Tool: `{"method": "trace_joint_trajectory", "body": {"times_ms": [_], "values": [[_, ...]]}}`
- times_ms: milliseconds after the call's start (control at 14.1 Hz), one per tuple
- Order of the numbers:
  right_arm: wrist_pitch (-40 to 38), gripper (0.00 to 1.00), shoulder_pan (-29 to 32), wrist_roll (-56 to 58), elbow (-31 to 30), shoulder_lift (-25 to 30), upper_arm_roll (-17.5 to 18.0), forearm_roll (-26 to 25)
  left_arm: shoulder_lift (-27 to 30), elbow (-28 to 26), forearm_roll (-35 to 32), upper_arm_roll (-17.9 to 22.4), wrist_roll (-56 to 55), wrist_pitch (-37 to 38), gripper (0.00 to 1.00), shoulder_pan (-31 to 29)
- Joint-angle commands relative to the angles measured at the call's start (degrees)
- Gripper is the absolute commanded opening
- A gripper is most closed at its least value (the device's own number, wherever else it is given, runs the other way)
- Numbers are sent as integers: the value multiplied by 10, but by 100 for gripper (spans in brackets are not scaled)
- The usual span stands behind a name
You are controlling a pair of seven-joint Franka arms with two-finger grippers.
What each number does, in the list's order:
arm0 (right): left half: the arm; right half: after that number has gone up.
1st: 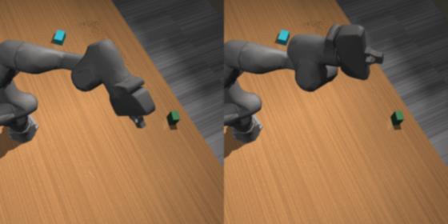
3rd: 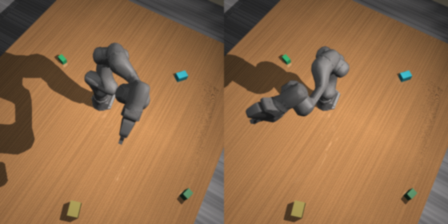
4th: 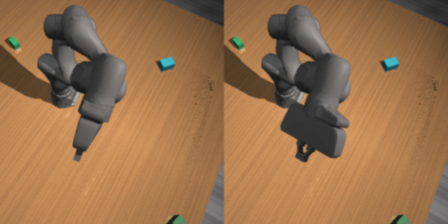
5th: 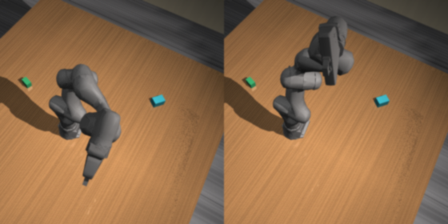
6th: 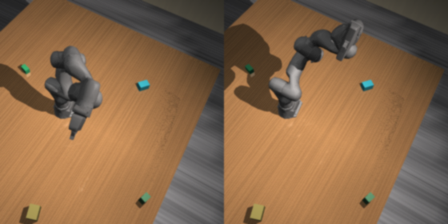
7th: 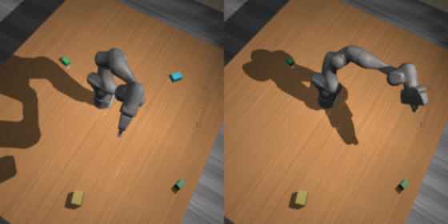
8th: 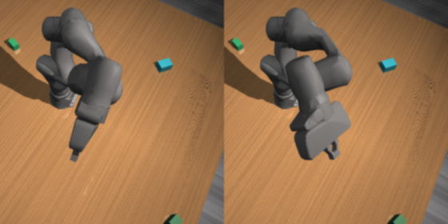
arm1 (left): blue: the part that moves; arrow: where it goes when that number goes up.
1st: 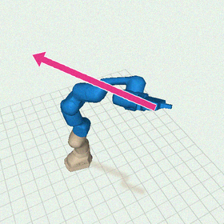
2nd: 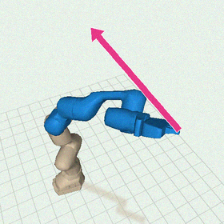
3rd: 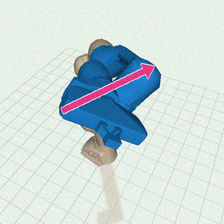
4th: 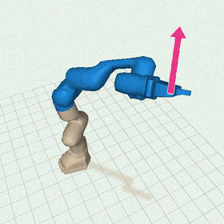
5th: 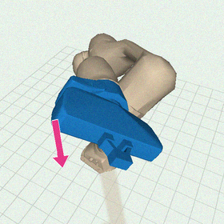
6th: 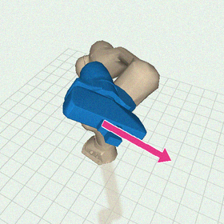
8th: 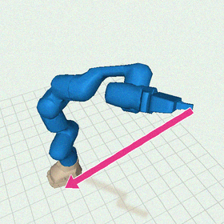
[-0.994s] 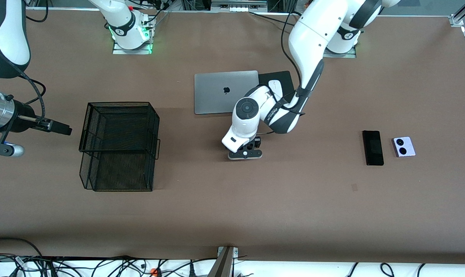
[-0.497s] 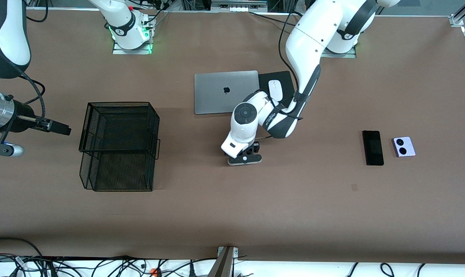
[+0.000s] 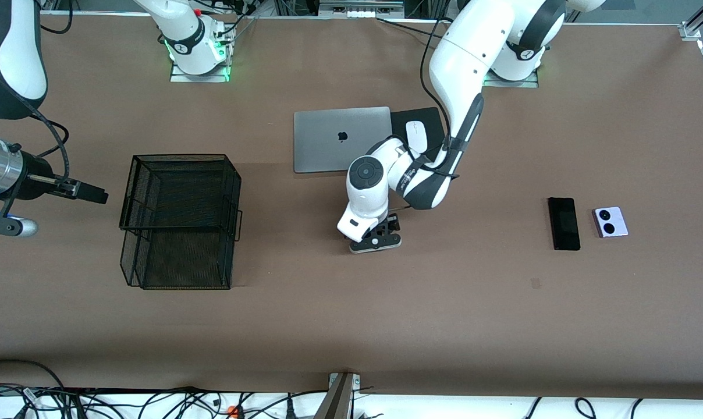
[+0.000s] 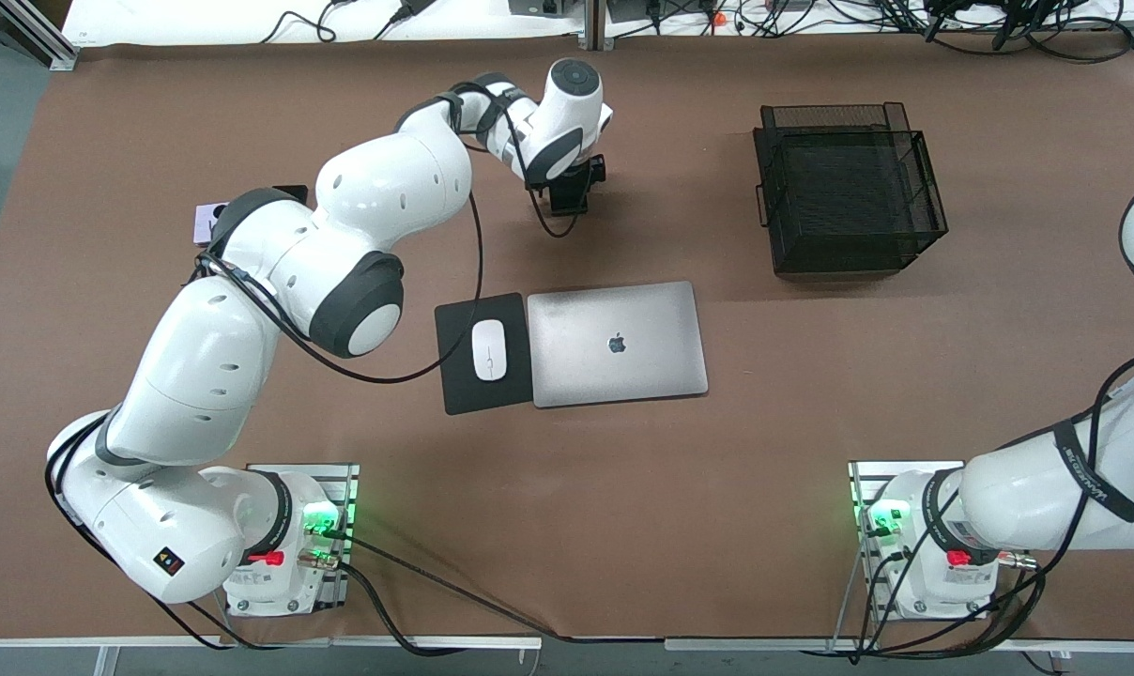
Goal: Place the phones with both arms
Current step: 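Grasp the flip phone with the right gripper while the left gripper releases it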
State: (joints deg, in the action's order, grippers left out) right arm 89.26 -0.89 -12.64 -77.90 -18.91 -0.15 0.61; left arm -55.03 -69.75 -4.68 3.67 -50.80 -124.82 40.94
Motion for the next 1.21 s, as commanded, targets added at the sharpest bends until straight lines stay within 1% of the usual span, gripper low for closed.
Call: {"method": "trace_joint_trajectory", "body": {"times_ms": [0, 142, 284, 497, 710, 852, 923, 994, 1065, 1136], "values": [[4, 100, -14, -2, -7, -1, 5, -7, 48, -11, -6, 7, 67, 58, 100, -20], [7, 100, -43, -1, -1, -6, 6, -6, 67, -11, -6, 6, 117, 119, 100, -43], [14, 100, -74, -1, 14, -16, 6, -5, 95, -28, -6, 4, 184, 167, 100, -77], [42, 100, -132, -47, 46, -56, 7, 0, 168, -121, -7, 4, 298, 169, 100, -135], [129, 100, -202, -95, 52, -97, 7, 2, 224, -193, -16, 6, 405, 162, 100, -192], [181, 100, -262, -143, 53, -132, 7, 4, 257, -245, -48, 6, 466, 135, 100, -231], [211, 100, -289, -177, 52, -154, 8, 9, 274, -283, -61, 6, 485, 105, 100, -250], [255, 100, -320, -209, 52, -180, 7, 13, 292, -321, -65, 6, 499, 66, 100, -266], [314, 100, -348, -243, 52, -210, 4, 8, 309, -361, -66, 5, 513, 24, 100, -285], [366, 100, -362, -253, 53, -234, 2, 5, 322, -391, -65, 6, 532, -13, 100, -305]]}}
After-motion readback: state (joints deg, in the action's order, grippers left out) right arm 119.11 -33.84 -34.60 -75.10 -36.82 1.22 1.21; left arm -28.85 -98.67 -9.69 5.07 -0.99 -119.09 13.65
